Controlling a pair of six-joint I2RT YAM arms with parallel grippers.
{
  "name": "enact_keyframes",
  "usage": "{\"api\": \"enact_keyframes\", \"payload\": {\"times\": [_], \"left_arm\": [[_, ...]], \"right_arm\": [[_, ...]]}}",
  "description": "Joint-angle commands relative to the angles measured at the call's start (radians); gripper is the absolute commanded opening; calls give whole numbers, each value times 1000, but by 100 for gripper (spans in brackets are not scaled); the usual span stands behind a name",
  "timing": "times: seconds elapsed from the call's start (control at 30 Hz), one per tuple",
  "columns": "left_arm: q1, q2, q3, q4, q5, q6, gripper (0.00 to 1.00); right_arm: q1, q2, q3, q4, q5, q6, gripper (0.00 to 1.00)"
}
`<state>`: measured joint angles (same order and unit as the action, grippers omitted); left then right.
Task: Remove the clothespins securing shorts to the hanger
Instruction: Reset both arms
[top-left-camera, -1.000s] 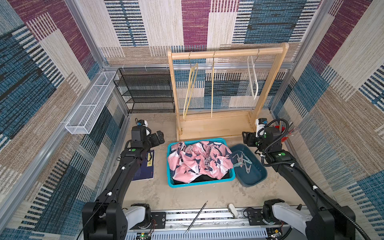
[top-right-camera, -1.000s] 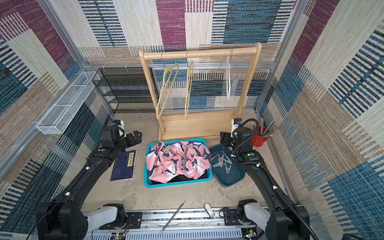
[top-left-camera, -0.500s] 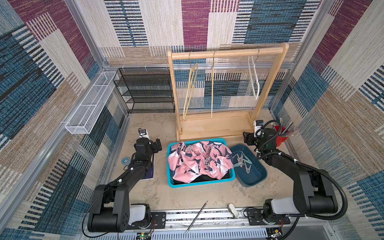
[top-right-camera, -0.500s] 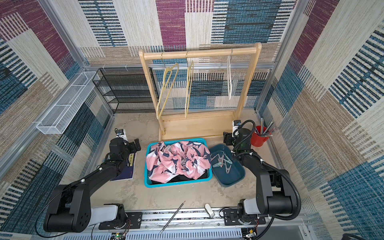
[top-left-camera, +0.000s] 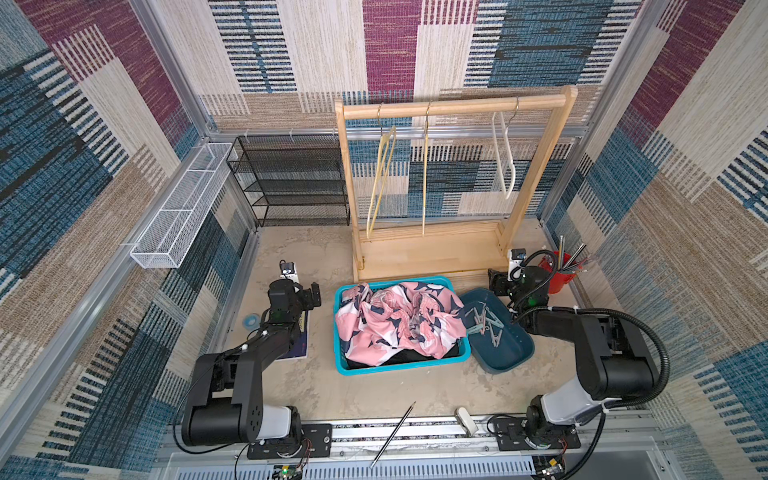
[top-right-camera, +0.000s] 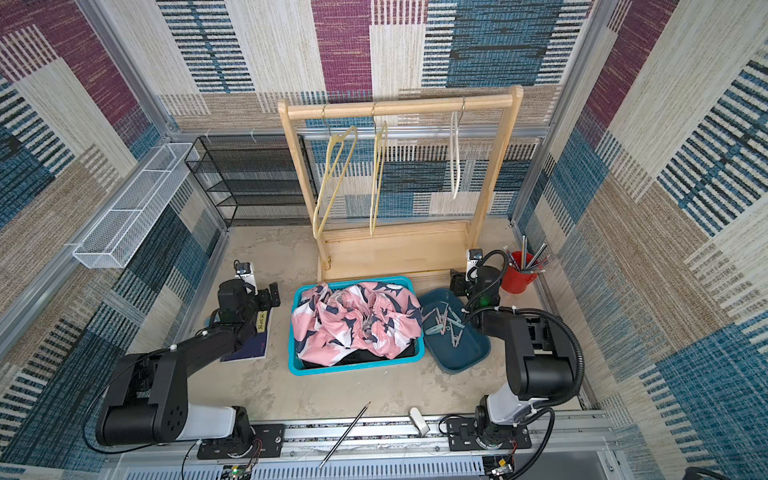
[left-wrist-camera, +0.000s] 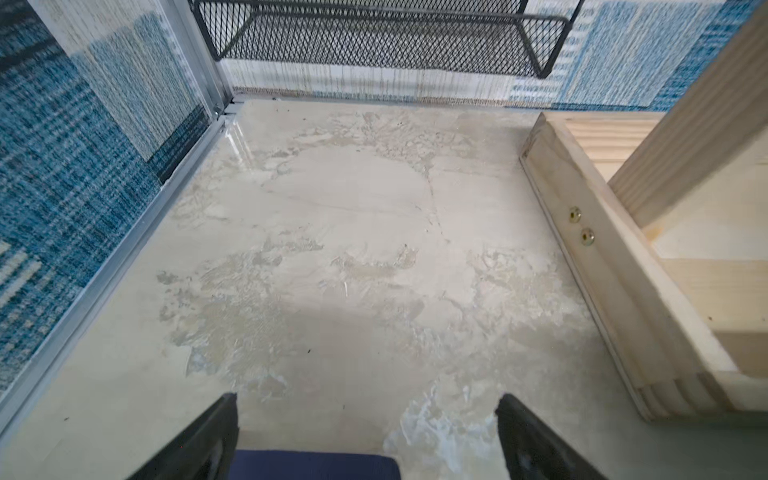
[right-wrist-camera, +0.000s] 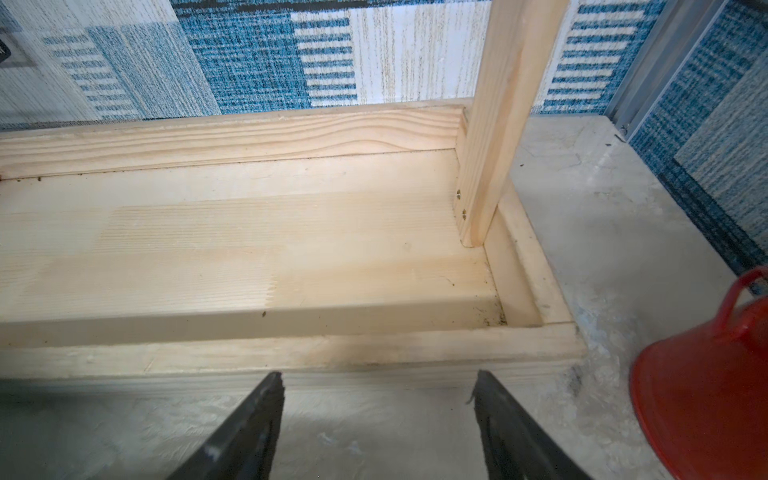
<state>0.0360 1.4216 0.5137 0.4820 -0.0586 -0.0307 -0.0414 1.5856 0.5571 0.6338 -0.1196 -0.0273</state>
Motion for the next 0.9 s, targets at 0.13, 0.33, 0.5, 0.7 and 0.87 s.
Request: {"api": "enact_keyframes", "payload": {"times": [0.13,0.33,0.5,0.7,0.87], "left_arm": [[15,-5,-47,119,114,20,99],[14,34,-83,255,184,55,99],[15,85,-124,377,235,77,99],[14,114,-115,381,253,84,99],[15,112,-115,378,251,84,99]], "right_arm": [[0,-17,-73,206,-18,-1,86],[0,-25,-107,257,-4,1,99],[0,-46,-151,315,-4,1,99],[0,-58,-178,353,5,4,99],[1,-62,-193,375,10,5,99]]}}
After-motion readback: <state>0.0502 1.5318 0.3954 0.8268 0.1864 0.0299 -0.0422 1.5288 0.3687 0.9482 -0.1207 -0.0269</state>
